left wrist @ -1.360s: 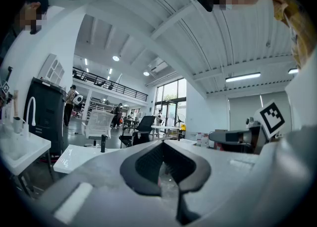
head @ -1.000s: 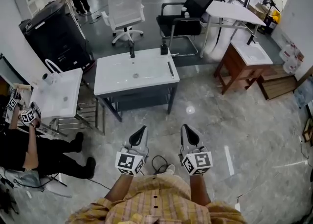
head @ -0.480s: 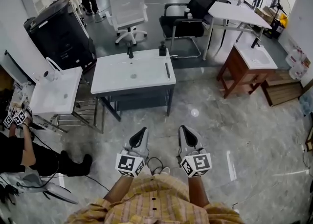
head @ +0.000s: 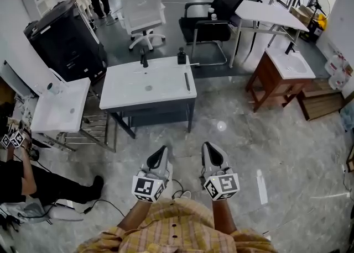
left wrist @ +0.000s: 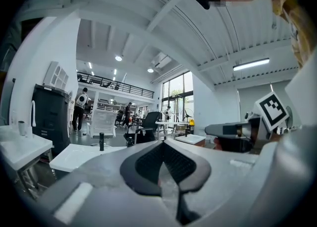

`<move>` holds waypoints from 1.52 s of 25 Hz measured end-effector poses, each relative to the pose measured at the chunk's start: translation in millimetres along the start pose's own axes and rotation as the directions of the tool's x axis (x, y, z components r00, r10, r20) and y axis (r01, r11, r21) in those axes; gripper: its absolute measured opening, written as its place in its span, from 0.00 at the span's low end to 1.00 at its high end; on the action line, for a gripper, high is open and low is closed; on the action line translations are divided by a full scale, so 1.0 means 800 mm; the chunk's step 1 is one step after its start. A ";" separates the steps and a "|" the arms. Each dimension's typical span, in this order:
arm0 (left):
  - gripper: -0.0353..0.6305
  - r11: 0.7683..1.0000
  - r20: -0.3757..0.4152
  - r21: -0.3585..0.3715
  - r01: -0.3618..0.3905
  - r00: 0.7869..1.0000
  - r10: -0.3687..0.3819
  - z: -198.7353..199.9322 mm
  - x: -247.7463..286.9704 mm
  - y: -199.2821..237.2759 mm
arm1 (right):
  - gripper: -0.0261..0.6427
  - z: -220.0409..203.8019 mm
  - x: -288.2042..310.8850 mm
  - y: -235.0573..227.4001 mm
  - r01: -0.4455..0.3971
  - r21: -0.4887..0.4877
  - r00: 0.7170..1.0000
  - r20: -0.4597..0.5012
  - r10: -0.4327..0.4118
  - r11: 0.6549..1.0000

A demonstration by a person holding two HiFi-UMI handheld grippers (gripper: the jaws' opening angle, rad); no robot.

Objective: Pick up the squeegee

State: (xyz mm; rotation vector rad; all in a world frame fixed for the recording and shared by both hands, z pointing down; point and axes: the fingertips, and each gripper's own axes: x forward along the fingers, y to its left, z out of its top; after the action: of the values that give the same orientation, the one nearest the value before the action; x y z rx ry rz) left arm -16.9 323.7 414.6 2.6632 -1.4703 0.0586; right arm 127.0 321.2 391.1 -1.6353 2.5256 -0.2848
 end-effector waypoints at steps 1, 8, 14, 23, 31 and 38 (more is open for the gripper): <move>0.06 1.000 0.000 -0.004 0.000 1.000 0.000 -0.001 0.005 0.004 | 0.04 -0.001 0.007 -0.002 0.000 -0.002 1.000 -0.005 0.000 1.000; 0.06 0.999 -0.005 -0.043 -0.020 1.000 0.020 -0.013 0.060 0.055 | 0.04 -0.019 0.078 -0.017 -0.010 -0.010 0.999 -0.053 0.009 1.000; 0.06 0.998 -0.015 -0.060 -0.018 1.000 0.017 -0.017 0.140 0.118 | 0.04 -0.024 0.173 -0.048 -0.011 -0.009 0.998 -0.067 0.010 1.000; 0.06 0.996 -0.033 -0.064 0.065 0.997 -0.067 0.025 0.286 0.215 | 0.04 0.007 0.335 -0.090 0.049 -0.007 0.996 -0.071 -0.049 0.999; 0.06 0.989 -0.054 -0.058 0.136 0.989 -0.139 0.032 0.372 0.281 | 0.04 0.008 0.430 -0.119 0.131 -0.018 0.988 -0.084 -0.132 0.991; 0.06 0.984 -0.087 -0.079 0.158 0.982 -0.165 0.022 0.410 0.309 | 0.04 -0.006 0.472 -0.134 0.176 -0.022 0.975 -0.134 -0.177 0.984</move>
State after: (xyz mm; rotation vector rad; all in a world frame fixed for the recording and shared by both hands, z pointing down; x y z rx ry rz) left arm -51.3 -85.4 440.9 2.6717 -1.2012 0.1134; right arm 66.7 -66.0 420.6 -1.9096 2.4812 -0.4142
